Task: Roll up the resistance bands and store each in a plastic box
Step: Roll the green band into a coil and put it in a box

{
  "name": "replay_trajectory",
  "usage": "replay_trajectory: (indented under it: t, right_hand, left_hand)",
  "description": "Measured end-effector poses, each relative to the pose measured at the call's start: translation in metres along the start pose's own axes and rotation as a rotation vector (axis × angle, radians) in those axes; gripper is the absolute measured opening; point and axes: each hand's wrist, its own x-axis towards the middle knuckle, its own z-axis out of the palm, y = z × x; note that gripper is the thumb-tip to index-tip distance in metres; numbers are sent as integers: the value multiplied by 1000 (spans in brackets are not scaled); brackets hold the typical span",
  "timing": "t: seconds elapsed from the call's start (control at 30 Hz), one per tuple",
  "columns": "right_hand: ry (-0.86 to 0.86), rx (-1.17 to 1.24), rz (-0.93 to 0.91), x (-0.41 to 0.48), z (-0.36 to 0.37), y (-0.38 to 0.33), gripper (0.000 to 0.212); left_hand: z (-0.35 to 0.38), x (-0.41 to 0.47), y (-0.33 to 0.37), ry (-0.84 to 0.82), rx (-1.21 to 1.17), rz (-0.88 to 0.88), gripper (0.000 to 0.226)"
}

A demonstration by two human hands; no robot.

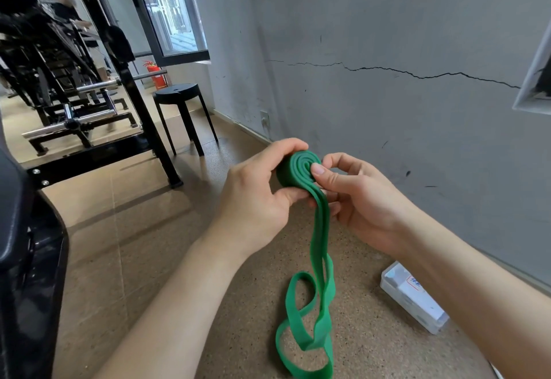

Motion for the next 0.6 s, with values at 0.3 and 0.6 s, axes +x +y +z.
replay_trajectory:
  t: [0.3,0.6]
  right_hand:
    - [-18,-469,-124,-9,5,3,54]
    - [-141,-355,-30,-3,-12,2,38]
  left_hand:
    - [-7,-3,1,-206,215,12,45]
    - [-28,2,-1,-398,-270,-323,59]
